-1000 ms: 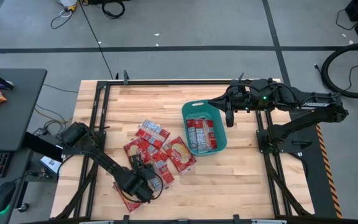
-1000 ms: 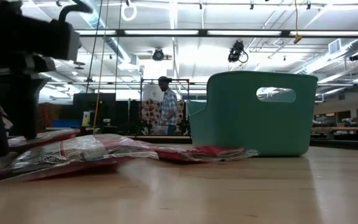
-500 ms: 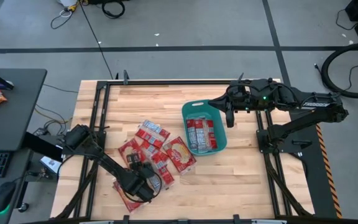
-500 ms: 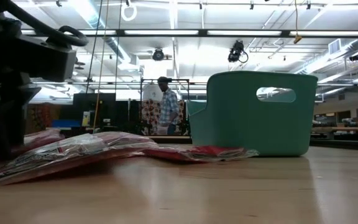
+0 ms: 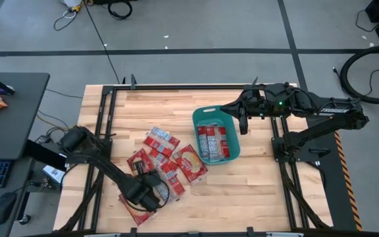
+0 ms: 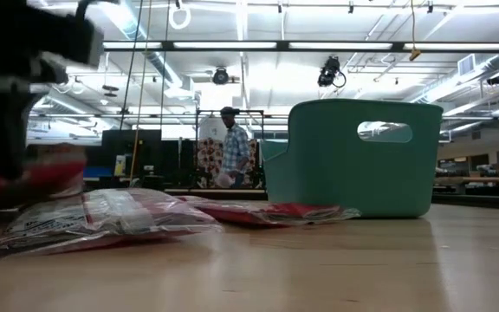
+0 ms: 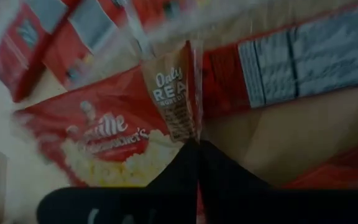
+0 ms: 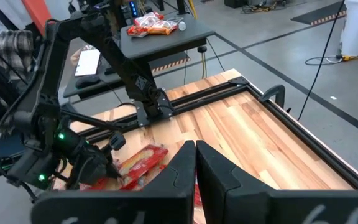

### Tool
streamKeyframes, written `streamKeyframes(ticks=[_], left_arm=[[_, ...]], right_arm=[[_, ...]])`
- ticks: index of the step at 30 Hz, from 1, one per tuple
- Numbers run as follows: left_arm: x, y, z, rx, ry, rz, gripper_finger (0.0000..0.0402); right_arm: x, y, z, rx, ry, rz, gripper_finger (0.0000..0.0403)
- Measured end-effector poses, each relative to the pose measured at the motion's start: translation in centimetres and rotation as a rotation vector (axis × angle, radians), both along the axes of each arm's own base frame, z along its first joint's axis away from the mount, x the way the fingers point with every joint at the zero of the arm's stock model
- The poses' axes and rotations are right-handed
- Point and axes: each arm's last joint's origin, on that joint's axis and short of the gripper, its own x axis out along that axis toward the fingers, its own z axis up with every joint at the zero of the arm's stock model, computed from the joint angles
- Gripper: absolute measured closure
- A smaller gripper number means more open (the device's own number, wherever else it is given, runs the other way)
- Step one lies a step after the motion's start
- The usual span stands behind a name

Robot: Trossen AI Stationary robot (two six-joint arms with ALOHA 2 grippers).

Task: Sort popcorn bags into baskets
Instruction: Put the red popcorn pack into the green bin

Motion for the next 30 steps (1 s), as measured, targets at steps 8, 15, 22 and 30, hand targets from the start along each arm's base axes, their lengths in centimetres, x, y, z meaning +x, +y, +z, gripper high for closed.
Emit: streamKeyframes(ticks=[8,15,22,30], left_arm=[[-0.6,1.2,3.7,-0.047,-0.105,0.009,0.0398],[-0.5,2.7,5.5,-0.075,-0.151,0.036,0.0399],[-0.4,4.1,7.3,-0.109,-0.212,0.044,0.0399],[1.2,5.9,8.2,-0.175,-0.274,0.019,0.04]], right_arm=[[0.1,0.0,0.2,-0.016,-0.021,0.002,0.0385],[0.1,0.0,0.3,-0.019,-0.026,-0.001,0.0385],[0.1,0.0,0.3,-0.019,-0.026,-0.001,0.0385],[0.1,0.0,0.3,-0.019,-0.026,-0.001,0.0385]])
